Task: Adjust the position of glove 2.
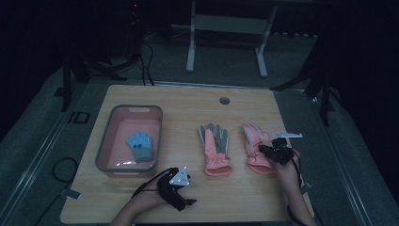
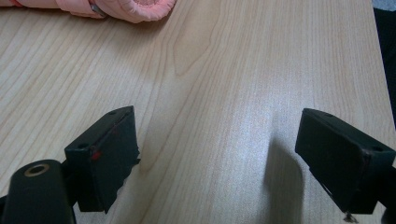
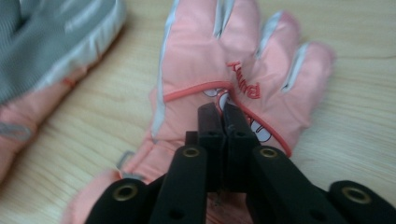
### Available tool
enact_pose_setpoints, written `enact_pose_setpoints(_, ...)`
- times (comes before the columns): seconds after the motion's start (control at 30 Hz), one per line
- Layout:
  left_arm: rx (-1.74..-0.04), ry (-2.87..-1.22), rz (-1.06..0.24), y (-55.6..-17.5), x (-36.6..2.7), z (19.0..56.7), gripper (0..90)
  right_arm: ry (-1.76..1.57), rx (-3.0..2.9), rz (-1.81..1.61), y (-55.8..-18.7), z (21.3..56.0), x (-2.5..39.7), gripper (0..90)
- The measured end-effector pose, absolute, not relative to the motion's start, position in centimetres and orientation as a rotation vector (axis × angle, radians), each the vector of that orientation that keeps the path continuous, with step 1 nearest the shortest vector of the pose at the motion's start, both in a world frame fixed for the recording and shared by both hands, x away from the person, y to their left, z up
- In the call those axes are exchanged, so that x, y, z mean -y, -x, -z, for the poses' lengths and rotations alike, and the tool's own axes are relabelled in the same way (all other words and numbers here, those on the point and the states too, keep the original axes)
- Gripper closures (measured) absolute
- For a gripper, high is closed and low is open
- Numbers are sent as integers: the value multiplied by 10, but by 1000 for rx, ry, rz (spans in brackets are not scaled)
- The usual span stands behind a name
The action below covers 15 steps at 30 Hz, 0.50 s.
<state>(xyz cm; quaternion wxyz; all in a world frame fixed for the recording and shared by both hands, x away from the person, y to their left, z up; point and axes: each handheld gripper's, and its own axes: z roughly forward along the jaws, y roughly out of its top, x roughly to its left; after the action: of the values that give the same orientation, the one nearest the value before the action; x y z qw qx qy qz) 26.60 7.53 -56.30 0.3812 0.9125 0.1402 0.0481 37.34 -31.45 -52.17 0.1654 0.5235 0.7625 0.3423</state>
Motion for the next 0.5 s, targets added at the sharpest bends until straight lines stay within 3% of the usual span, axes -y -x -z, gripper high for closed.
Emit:
enact_pose_setpoints(0.17,-357,-2330,-124,-266,-75,563,133,-1487,-2118,-941,-368,501,306,891)
enact_pose_setpoints(0.5,-356,-2330,-129,-266,-76,563,134,-1393,-2031,-1059,-348,426,264,892)
